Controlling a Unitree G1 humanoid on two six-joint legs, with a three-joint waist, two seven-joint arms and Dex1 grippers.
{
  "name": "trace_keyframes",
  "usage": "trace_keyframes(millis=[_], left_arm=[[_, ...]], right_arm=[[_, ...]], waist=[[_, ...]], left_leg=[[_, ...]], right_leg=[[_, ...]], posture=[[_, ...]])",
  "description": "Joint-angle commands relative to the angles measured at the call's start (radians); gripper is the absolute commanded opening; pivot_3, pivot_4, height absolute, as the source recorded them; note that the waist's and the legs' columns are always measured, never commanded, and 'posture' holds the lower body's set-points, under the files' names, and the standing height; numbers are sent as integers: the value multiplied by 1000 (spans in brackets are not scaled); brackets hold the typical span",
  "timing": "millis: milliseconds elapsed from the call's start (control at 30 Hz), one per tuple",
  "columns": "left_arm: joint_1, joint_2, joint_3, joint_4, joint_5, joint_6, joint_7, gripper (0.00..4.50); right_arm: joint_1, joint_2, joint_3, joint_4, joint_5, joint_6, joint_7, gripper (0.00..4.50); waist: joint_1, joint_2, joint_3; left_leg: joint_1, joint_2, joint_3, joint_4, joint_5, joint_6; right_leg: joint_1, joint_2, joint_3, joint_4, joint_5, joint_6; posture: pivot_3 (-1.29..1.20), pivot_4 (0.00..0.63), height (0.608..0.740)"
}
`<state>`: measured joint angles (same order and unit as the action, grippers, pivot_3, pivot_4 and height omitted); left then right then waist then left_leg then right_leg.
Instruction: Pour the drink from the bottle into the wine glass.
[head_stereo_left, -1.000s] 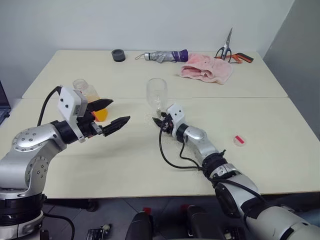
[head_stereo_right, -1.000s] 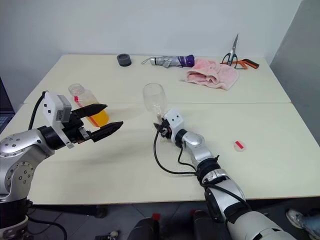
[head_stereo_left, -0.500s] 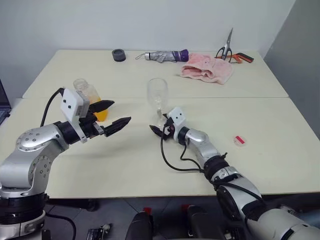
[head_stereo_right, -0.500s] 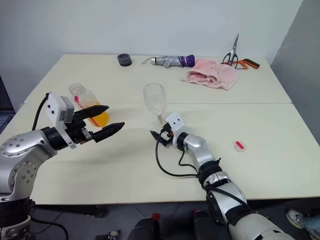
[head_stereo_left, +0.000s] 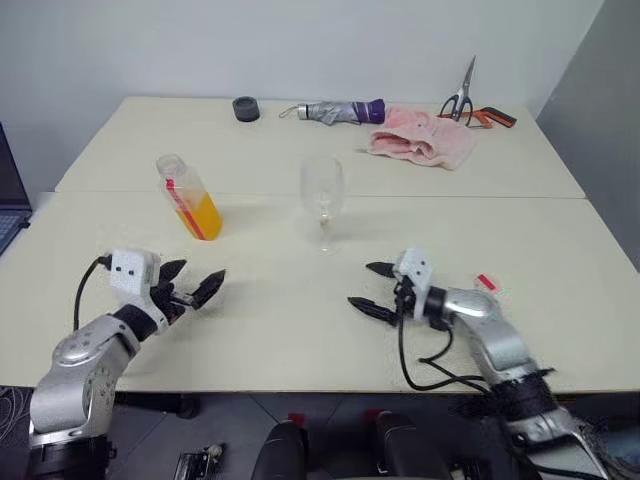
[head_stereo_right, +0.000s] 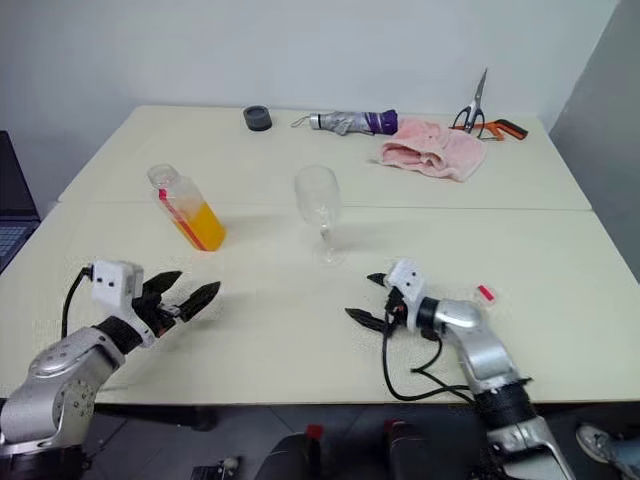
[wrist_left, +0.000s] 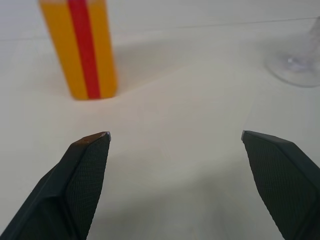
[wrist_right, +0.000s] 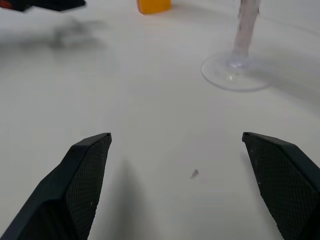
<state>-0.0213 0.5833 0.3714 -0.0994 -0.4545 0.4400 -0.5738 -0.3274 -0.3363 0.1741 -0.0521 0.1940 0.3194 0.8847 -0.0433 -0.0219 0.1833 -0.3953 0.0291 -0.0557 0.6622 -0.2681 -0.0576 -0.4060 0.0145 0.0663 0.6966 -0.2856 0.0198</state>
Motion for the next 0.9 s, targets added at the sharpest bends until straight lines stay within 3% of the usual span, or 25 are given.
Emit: trace_keyframes(millis=[33, 367, 900], left_arm=[[-26, -10, 49, 23, 35, -81, 60, 4500], [-170, 31, 49, 189, 68, -147, 74, 4500], [-426, 64, -49, 447, 157, -241, 2, 4500]], right_arm=[[55, -68, -22, -248, 96, 98, 34, 4465], [10, -125, -88, -480, 229, 222, -37, 4465], [-21, -179, -45, -495, 235, 202, -39, 4465]], waist=[[3, 0, 0], [10, -1, 0], [11, -1, 0]], left_leg=[[0, 0, -1, 0, 0, 0], [0, -1, -1, 0, 0, 0], [-1, -2, -1, 0, 0, 0]], right_leg=[[0, 0, 0, 0, 0, 0], [0, 1, -2, 0, 0, 0], [0, 1, -3, -1, 0, 0]], posture=[[0, 150, 740], [0, 150, 740], [0, 150, 740]])
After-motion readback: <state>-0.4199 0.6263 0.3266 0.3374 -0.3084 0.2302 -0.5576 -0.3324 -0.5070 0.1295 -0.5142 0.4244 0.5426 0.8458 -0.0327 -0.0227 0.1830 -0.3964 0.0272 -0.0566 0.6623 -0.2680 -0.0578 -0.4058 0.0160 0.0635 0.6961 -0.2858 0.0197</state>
